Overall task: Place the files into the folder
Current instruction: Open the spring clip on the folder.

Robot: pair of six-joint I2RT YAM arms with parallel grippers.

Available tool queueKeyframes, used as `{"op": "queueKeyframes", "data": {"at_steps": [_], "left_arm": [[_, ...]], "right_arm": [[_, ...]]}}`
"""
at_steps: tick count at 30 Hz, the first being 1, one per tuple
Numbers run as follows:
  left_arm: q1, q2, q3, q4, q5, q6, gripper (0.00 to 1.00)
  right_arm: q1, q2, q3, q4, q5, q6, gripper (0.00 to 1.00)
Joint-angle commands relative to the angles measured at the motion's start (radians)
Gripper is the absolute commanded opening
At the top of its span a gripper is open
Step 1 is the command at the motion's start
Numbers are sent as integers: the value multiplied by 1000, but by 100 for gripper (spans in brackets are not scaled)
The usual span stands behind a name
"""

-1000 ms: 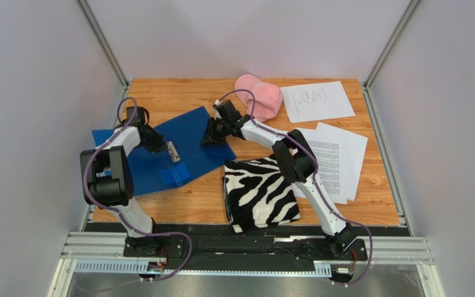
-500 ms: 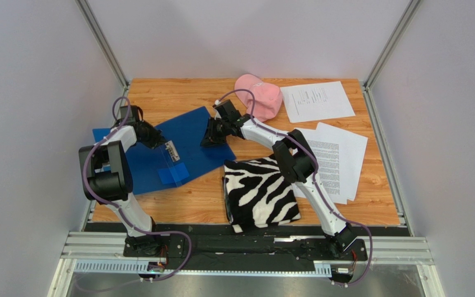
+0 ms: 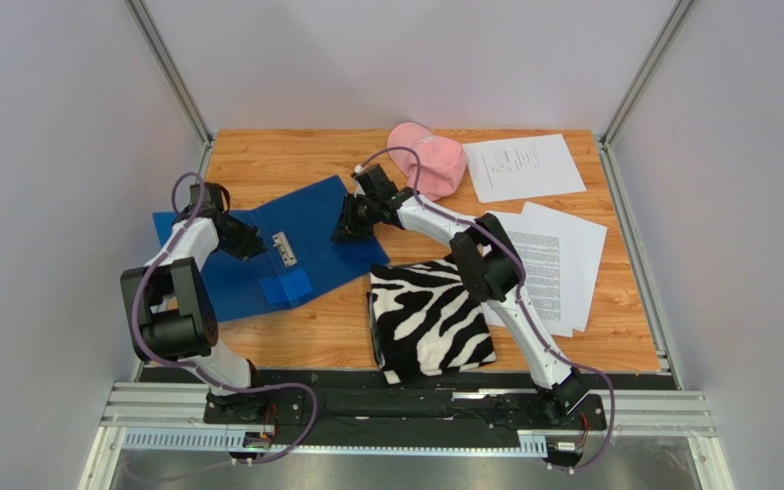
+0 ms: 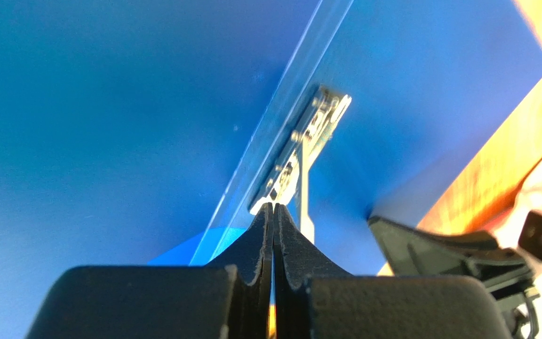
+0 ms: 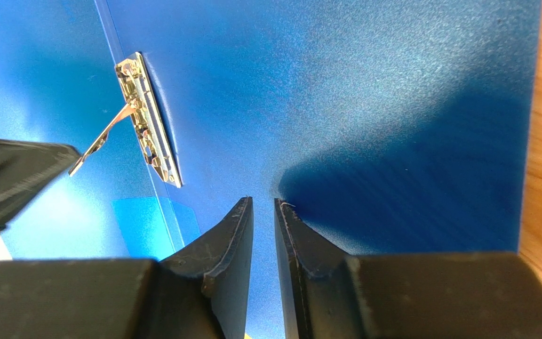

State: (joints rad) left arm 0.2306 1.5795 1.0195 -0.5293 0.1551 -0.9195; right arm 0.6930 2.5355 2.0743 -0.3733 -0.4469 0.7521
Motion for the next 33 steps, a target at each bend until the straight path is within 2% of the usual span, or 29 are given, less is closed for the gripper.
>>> {"op": "queueKeyframes", "data": {"at_steps": [1,5,9,16,27,33], "left_arm": [[-1,56,-38,52,145,-21,1],[-2,50,-73,104,170,-21,5],[-2,53,-133,248,260,-61,13],[10,88,-151,382,268,-111,23],[39,195,-38,460,273,-128,25],[47,195,-4,442,276,-116,30]], "right_arm": [[7,16,21,-36,17,-19,25],[8,12,20,-36,20,-17,25],[10,12,12,-30,20,-14,24],[11,9,10,-33,24,-19,24],[13,16,12,-45,27,-31,24],[11,20,21,-52,30,-33,24]]}}
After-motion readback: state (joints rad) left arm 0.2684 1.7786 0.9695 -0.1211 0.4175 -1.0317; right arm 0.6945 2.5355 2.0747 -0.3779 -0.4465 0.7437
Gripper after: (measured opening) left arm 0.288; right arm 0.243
